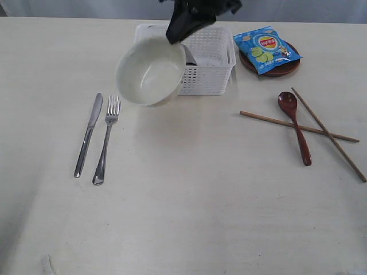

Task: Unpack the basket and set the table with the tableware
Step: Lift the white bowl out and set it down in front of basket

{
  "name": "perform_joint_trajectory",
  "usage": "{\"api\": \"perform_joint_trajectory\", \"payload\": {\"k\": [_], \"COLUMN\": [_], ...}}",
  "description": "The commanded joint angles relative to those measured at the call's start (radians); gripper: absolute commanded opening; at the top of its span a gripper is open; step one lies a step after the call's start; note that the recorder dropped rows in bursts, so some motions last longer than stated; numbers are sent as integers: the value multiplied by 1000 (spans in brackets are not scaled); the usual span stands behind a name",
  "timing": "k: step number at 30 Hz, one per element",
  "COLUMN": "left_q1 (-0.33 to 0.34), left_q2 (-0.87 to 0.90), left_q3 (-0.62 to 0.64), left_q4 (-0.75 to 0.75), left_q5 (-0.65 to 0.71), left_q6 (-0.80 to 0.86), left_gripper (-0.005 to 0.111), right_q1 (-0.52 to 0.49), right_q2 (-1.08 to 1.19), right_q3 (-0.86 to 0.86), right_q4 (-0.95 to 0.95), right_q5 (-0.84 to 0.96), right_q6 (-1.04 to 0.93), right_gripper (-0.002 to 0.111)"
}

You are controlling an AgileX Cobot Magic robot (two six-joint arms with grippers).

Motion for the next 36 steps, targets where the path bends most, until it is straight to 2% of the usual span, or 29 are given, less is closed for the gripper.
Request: {"api": "perform_joint_trajectory", "payload": {"k": [1, 9, 13, 16, 23, 28, 30, 31, 33, 36], "left_q1": [-6, -6, -6, -6, -6, -6, -6, -6, -6, -6], "left_q2": [-3, -3, -3, -3, -3, -3, -3, -3, -3, -3], "left_q3": [3, 3, 3, 3, 3, 3, 3, 3, 3, 3], "left_q4": [0, 0, 0, 0, 0, 0, 0, 0, 0, 0], "left_q5": [-2, -2, -2, -2, -2, -2, -2, -2, -2, -2], "left_q6": [0, 0, 0, 0, 0, 0, 0, 0, 0, 0], "left_gripper": [0, 0, 0, 0, 0, 0, 0, 0, 0, 0], "right_q1": [-1, -1, -1, -1, -1, -1, -1, -1, -6, -35], "right_q2": [-13, -19, -19, -19, -19, -19, -19, -19, -21, -57], "right_q3": [160, 467, 574, 617, 626, 626, 626, 626, 624, 599], "right_q4": [134, 183, 297, 364, 373, 369, 369, 369, 369, 358], "right_q5": [1, -94, -145, -174, -313, -315, -329, -330, -330, -326], "right_q6": [-129, -318, -438, -504, -506, -503, -503, -503, -496, -480], "right_gripper": [-1, -1, -1, -1, -1, 0, 15, 29, 46, 45]}}
